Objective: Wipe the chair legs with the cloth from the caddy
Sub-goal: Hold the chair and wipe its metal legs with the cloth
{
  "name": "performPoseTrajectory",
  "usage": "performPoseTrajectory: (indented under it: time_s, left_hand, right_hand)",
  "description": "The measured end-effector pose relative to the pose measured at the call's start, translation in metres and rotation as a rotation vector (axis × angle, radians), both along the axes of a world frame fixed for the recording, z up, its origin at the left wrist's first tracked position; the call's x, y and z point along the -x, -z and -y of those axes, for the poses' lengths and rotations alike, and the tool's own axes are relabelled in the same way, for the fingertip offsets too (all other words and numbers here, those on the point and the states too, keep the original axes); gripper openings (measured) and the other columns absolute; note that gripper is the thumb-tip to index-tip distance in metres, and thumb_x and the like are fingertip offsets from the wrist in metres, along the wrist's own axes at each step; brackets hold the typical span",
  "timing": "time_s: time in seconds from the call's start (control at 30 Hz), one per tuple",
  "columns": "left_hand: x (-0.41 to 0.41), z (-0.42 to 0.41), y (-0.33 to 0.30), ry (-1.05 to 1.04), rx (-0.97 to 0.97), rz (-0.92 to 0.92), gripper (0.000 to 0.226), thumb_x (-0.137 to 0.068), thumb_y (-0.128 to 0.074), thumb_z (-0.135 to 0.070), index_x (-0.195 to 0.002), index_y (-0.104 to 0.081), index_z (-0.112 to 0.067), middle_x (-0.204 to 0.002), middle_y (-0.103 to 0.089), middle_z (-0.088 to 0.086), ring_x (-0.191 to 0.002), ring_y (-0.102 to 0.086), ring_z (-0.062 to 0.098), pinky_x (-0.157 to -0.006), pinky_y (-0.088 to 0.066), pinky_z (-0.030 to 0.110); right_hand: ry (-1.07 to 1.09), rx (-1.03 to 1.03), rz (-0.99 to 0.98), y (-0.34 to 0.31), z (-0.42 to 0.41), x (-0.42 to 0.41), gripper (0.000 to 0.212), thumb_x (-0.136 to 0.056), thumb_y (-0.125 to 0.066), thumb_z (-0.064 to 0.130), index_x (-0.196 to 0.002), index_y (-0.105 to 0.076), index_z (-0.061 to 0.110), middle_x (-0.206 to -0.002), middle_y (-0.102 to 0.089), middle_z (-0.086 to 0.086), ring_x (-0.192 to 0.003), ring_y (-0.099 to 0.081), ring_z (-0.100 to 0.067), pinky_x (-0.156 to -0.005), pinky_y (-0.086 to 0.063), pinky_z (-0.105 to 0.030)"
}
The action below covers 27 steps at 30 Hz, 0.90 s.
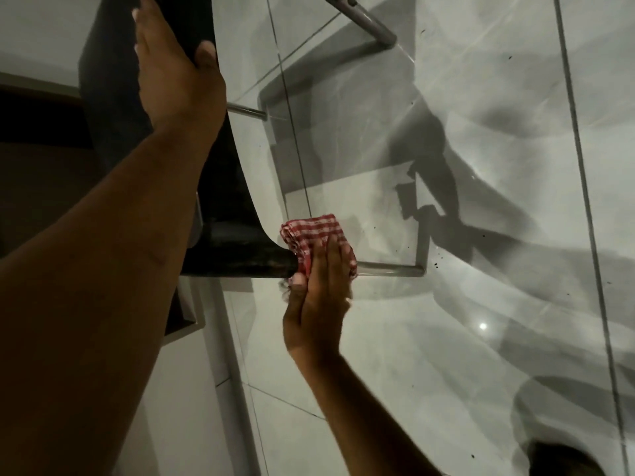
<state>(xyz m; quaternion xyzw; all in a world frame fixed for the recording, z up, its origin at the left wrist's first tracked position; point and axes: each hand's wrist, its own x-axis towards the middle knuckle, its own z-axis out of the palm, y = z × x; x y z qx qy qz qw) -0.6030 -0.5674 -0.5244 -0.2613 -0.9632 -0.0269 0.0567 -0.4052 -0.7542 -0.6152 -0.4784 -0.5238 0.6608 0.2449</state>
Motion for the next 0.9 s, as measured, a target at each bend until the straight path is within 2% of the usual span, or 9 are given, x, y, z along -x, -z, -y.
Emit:
performPoseTrajectory:
  time_s: [0.1, 0.23, 0.3, 0.4, 0.47, 0.53, 0.67, 0.8, 0.9]
  left_hand:
    - [0.0, -0.001, 0.0, 0.003, -0.003, -0.012, 0.063, -0.095, -0.052, -0.034, -0.151, -0.026, -0.022, -0.157, -0.036, 0.003, -0.146, -0.034, 0.028, -0.116, -0.036, 0.047]
    - [0.001, -0.002, 0.001, 0.016, -0.005, 0.001, 0.064, -0.096, -0.053, -0.032, -0.152, -0.024, -0.02, -0.158, -0.034, 0.004, -0.147, -0.032, 0.028, -0.117, -0.036, 0.047]
    - [0.001, -0.001, 0.001, 0.017, -0.006, 0.0, 0.065, -0.097, -0.052, -0.032, -0.153, -0.022, -0.02, -0.159, -0.033, 0.005, -0.147, -0.032, 0.028, -0.117, -0.035, 0.047]
    - [0.002, 0.001, 0.002, 0.017, 0.002, -0.006, 0.064, -0.097, -0.051, -0.034, -0.152, -0.023, -0.02, -0.158, -0.033, 0.005, -0.146, -0.033, 0.027, -0.117, -0.036, 0.047]
    - [0.003, 0.002, 0.003, 0.013, 0.001, -0.009, 0.06, -0.097, -0.052, -0.035, -0.149, -0.028, -0.019, -0.156, -0.037, 0.004, -0.143, -0.039, 0.025, -0.114, -0.04, 0.045]
    - [0.003, 0.003, 0.003, 0.008, -0.008, -0.02, 0.057, -0.096, -0.052, -0.036, -0.146, -0.031, -0.019, -0.152, -0.042, 0.003, -0.139, -0.044, 0.022, -0.112, -0.043, 0.042]
    - [0.003, 0.002, 0.003, 0.034, 0.006, -0.053, 0.062, -0.097, -0.052, -0.035, -0.15, -0.027, -0.019, -0.155, -0.039, 0.004, -0.142, -0.04, 0.023, -0.115, -0.04, 0.043]
    - [0.006, 0.002, 0.003, 0.051, -0.001, -0.031, 0.068, -0.097, -0.053, -0.032, -0.154, -0.019, -0.017, -0.16, -0.031, 0.007, -0.148, -0.03, 0.028, -0.118, -0.034, 0.049]
    - [0.004, 0.002, 0.002, 0.05, -0.02, -0.011, 0.071, -0.097, -0.054, -0.03, -0.155, -0.015, -0.017, -0.163, -0.024, 0.008, -0.15, -0.023, 0.029, -0.12, -0.028, 0.051]
  right_hand:
    - [-0.115, -0.213, 0.109, 0.035, -0.006, -0.004, 0.062, -0.104, -0.014, 0.048, -0.146, -0.042, 0.011, -0.15, -0.053, -0.015, -0.145, -0.04, -0.033, -0.115, -0.035, -0.054]
    - [-0.245, -0.242, 0.071, 0.083, -0.011, -0.005, 0.07, -0.101, -0.004, 0.058, -0.147, -0.038, 0.017, -0.152, -0.051, -0.009, -0.15, -0.033, -0.031, -0.123, -0.012, -0.06]
    - [-0.213, -0.158, 0.04, 0.109, -0.009, -0.017, 0.069, -0.104, -0.009, 0.053, -0.144, -0.044, 0.009, -0.148, -0.054, -0.015, -0.148, -0.032, -0.033, -0.121, -0.022, -0.065]
    - [-0.129, -0.008, 0.046, 0.133, -0.005, -0.031, 0.051, -0.106, -0.028, 0.036, -0.135, -0.054, 0.002, -0.137, -0.061, -0.018, -0.139, -0.044, -0.035, -0.107, -0.045, -0.065]
    - [-0.065, 0.056, 0.049, 0.128, -0.005, -0.029, 0.052, -0.104, -0.032, 0.033, -0.125, -0.06, -0.005, -0.123, -0.066, -0.024, -0.122, -0.059, -0.045, -0.1, -0.051, -0.057]
    - [-0.029, 0.106, 0.028, 0.105, -0.007, -0.02, 0.057, -0.105, -0.028, 0.036, -0.118, -0.062, -0.007, -0.116, -0.067, -0.026, -0.114, -0.062, -0.041, -0.1, -0.051, -0.055]
    - [0.03, 0.102, -0.095, 0.038, -0.003, 0.002, 0.047, -0.107, -0.025, 0.038, -0.131, -0.053, 0.009, -0.132, -0.063, -0.018, -0.131, -0.047, -0.014, -0.113, -0.044, -0.046]
    - [-0.068, -0.027, -0.185, 0.024, -0.001, 0.001, 0.05, -0.106, -0.021, 0.039, -0.142, -0.04, 0.008, -0.142, -0.056, -0.021, -0.139, -0.047, -0.029, -0.116, -0.041, -0.049]
    - [-0.151, -0.092, -0.149, 0.049, -0.004, -0.011, 0.051, -0.105, -0.026, 0.041, -0.143, -0.036, 0.009, -0.144, -0.054, -0.023, -0.14, -0.045, -0.029, -0.115, -0.043, -0.047]
